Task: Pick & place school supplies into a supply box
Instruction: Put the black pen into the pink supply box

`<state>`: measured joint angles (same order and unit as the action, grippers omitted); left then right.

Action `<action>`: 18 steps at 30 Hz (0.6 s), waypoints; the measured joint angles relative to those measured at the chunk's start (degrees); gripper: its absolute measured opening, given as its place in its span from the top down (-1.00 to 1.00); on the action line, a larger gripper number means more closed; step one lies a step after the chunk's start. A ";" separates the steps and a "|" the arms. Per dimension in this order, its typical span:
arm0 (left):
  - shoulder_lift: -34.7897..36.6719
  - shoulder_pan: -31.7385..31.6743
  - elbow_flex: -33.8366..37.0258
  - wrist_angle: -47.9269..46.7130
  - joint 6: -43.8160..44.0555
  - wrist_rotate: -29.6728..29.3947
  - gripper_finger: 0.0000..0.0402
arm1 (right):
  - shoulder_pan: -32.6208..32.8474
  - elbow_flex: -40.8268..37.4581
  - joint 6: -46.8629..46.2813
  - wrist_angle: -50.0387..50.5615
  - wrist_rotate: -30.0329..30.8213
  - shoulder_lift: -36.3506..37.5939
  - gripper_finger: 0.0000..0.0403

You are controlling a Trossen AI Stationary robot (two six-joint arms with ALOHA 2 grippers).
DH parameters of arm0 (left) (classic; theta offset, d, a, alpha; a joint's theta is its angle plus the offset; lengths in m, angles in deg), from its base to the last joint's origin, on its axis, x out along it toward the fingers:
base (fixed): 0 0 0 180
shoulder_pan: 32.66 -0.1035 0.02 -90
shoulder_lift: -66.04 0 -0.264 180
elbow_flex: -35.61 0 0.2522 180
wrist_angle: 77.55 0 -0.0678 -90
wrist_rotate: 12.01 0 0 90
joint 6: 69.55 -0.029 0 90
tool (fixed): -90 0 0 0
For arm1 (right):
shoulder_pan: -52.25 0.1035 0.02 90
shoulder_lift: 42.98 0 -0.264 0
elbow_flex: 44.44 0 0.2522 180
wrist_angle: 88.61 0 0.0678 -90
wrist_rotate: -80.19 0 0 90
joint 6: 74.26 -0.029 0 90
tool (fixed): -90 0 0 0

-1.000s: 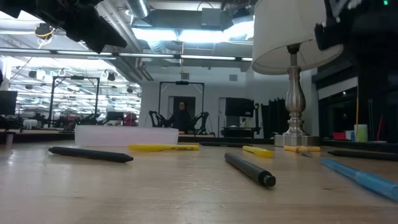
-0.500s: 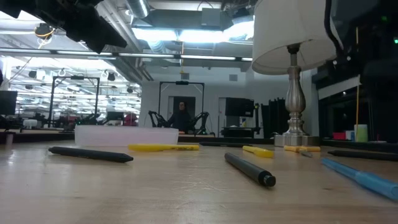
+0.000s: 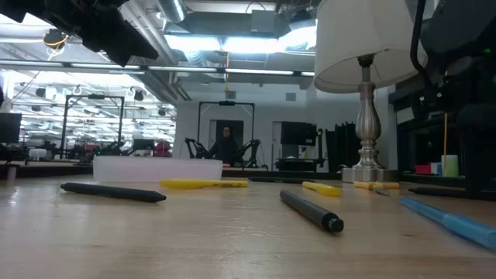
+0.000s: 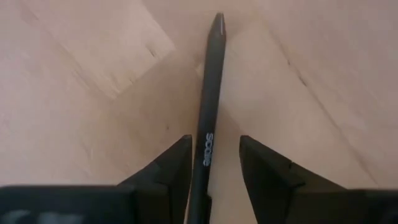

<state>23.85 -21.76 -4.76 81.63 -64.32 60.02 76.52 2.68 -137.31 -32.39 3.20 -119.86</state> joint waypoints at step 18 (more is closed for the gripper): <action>0.00 0.00 0.00 -0.01 0.02 0.00 0.97 | -1.38 -0.07 2.49 -2.40 -0.04 -0.01 0.31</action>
<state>23.85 -21.76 -4.76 81.62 -64.30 60.02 75.15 2.62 -134.82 -34.78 3.16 -119.87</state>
